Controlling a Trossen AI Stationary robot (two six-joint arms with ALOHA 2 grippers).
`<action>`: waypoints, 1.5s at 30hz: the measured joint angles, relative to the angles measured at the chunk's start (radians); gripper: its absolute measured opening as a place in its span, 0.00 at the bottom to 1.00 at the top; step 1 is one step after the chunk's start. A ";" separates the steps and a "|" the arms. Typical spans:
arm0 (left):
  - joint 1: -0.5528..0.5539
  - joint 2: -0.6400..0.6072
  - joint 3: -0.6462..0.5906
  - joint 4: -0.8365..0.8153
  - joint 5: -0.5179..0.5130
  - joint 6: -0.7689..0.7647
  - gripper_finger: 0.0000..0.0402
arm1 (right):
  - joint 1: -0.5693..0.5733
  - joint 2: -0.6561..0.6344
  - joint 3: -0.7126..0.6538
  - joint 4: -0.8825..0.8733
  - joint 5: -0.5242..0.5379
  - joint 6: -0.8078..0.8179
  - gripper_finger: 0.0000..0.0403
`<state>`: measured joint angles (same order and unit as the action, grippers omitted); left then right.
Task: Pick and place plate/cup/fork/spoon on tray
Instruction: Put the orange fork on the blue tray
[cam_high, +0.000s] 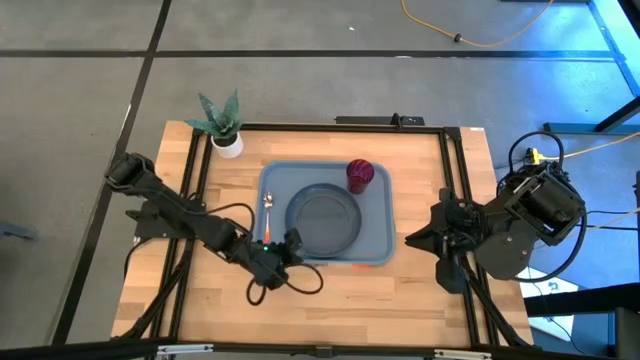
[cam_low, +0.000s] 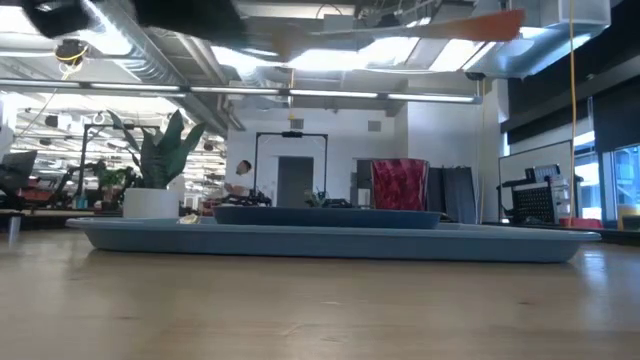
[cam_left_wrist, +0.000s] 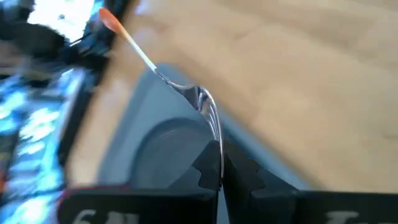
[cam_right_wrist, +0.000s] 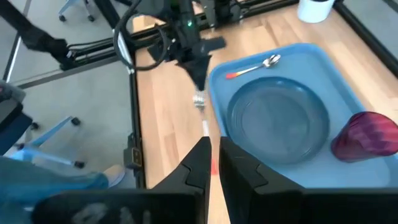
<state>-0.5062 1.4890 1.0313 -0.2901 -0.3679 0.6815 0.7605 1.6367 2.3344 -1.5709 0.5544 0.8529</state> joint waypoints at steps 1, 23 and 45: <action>0.003 -0.001 0.000 -0.012 0.038 -0.002 0.00 | 0.000 0.000 0.000 0.000 0.005 0.003 0.09; 0.033 0.000 0.000 -0.220 0.546 -0.262 0.00 | -0.003 0.015 0.000 0.000 0.091 0.056 0.09; 0.277 -0.109 0.000 -0.400 1.132 -0.762 0.00 | -0.063 0.192 -0.001 0.000 0.072 0.107 0.09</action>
<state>-0.2291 1.3801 1.0317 -0.6897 0.7642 -0.0806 0.6973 1.8288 2.3337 -1.5707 0.6268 0.9598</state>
